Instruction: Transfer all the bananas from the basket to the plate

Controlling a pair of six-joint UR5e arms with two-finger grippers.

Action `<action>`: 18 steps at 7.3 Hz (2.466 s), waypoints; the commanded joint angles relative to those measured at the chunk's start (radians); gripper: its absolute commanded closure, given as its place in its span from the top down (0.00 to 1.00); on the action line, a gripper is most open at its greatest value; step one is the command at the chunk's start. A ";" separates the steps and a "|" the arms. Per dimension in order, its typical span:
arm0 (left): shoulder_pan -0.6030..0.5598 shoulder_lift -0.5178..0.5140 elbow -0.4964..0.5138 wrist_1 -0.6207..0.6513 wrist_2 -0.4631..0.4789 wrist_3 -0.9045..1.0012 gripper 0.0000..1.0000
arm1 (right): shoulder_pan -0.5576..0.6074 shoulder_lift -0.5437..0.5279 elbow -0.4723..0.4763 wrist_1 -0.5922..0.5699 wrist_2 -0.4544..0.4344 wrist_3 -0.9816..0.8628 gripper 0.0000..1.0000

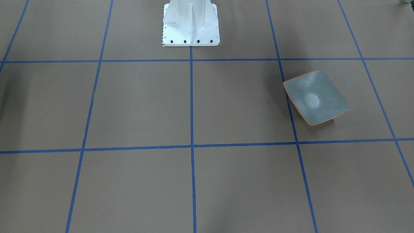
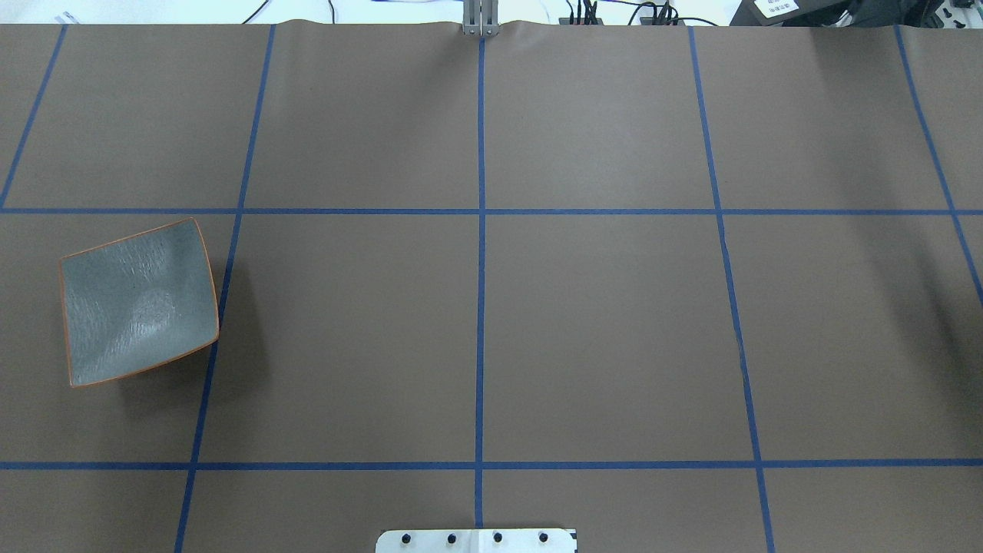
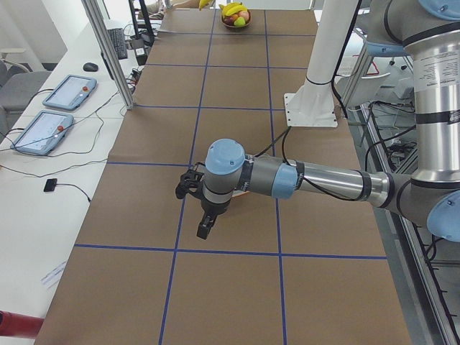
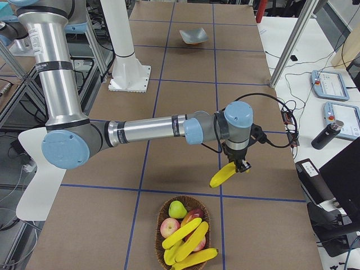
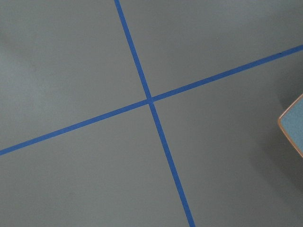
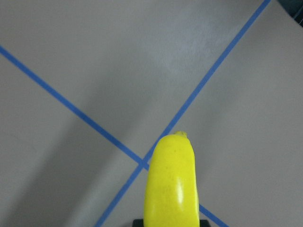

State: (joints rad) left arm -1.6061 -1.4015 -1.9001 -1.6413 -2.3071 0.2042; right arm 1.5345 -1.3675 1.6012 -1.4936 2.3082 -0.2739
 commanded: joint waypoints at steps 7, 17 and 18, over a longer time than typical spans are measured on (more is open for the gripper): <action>0.043 -0.091 -0.005 -0.376 -0.180 -0.475 1.00 | -0.525 0.347 0.310 0.018 -0.109 1.379 0.00; 0.532 -0.495 -0.070 -0.648 -0.096 -1.419 1.00 | -0.835 0.495 0.319 0.271 -0.449 1.848 0.00; 0.579 -0.536 -0.070 -0.649 -0.103 -1.418 1.00 | -0.843 0.504 0.318 0.271 -0.449 1.848 0.00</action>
State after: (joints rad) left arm -1.0912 -1.8734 -1.9681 -2.3100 -2.3993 -1.2128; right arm 0.6978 -0.8736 1.9203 -1.2224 1.8588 1.5737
